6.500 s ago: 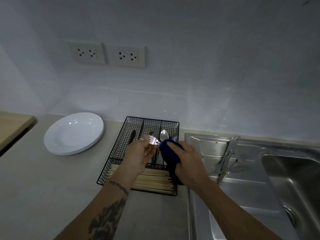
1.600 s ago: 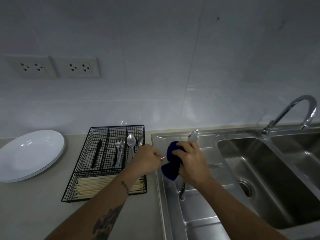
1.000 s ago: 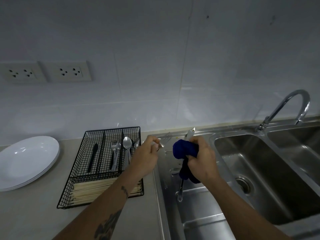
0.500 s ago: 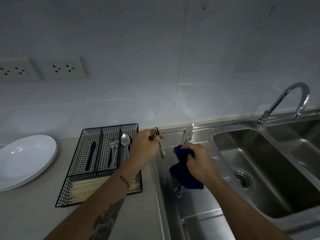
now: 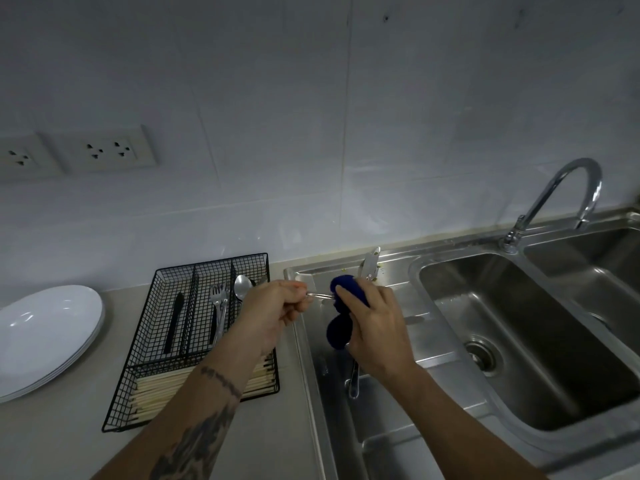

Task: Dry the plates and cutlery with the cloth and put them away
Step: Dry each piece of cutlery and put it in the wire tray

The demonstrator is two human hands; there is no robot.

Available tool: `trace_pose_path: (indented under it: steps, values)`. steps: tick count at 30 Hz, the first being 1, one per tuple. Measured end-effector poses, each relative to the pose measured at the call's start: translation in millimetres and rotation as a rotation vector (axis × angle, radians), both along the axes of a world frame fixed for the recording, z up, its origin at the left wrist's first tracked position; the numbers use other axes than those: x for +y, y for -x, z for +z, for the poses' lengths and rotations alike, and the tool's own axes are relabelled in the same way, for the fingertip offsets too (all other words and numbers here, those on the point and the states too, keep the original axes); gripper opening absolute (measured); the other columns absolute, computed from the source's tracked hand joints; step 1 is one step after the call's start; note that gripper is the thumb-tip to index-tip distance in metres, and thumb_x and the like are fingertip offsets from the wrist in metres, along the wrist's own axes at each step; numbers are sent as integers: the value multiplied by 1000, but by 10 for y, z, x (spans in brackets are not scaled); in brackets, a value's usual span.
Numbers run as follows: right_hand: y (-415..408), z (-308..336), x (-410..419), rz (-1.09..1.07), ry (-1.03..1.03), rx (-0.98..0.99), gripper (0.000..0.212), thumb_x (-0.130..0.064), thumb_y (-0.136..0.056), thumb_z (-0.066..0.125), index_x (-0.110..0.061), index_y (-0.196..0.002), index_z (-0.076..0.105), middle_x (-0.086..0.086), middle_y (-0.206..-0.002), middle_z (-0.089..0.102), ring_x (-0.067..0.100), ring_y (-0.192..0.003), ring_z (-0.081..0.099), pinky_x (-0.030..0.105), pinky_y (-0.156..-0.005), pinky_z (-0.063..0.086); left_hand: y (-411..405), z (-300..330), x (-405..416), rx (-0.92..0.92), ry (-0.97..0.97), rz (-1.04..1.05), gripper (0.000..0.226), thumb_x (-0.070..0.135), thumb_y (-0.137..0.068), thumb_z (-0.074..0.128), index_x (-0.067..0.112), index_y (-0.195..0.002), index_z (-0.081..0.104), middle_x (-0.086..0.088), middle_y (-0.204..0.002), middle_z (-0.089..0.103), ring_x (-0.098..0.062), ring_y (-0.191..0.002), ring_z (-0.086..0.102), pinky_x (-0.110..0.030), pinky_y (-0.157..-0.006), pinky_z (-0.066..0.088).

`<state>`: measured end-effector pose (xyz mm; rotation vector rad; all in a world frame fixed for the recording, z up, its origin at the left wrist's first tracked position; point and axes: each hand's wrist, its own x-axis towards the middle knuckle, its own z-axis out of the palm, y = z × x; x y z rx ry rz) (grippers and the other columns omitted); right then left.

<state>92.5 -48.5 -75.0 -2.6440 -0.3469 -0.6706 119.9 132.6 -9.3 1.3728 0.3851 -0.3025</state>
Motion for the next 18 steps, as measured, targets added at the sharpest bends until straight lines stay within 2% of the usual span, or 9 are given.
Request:
trace_pose_path:
  steps: [3,7,9,12,15,18]
  values:
    - [48,39,61,-35,4,8,70,2,-64,72,-16,-130,60,6,-137,52,28,-113,50,43,-89,52,46,-46,4,73,107,25,14,-2,-90,59,3,-100,67,-9,-81,72,-14,-68,63,-24,-67,47]
    - [49,145,206,126,89,-77,63,-8,-72,53,-17,-135,56,9,-141,50,29,-121,47,40,-101,41,55,-25,-52,102,226,11,18,-2,-92,56,4,-105,66,-5,-78,69,-13,-68,62,-24,-68,48]
    - [-62,104,75,131,85,-59,71,-5,-66,67,-15,-136,55,12,-140,50,31,-121,49,40,-104,40,56,-10,-17,100,236,36,16,-2,-92,57,3,-104,66,-7,-81,70,-13,-69,62,-24,-68,49]
    - [-127,62,-66,68,70,18,87,-4,-52,85,-14,-134,57,13,-136,53,33,-117,52,44,-99,46,75,-34,96,115,213,56,14,-2,-92,56,3,-100,67,-8,-80,72,-12,-67,61,-23,-66,49]
    - [-100,101,45,88,137,-20,79,-2,-55,79,-16,-130,59,10,-132,55,33,-113,52,47,-92,45,102,-62,178,147,245,48,15,-1,-92,57,3,-101,67,-8,-80,73,-10,-63,62,-22,-63,50]
    - [-178,184,38,129,202,-81,62,-7,-57,78,-18,-117,66,8,-116,61,30,-97,56,42,-81,46,147,-84,198,170,276,-3,15,1,-91,59,3,-103,67,-8,-83,73,-10,-65,65,-21,-63,52]
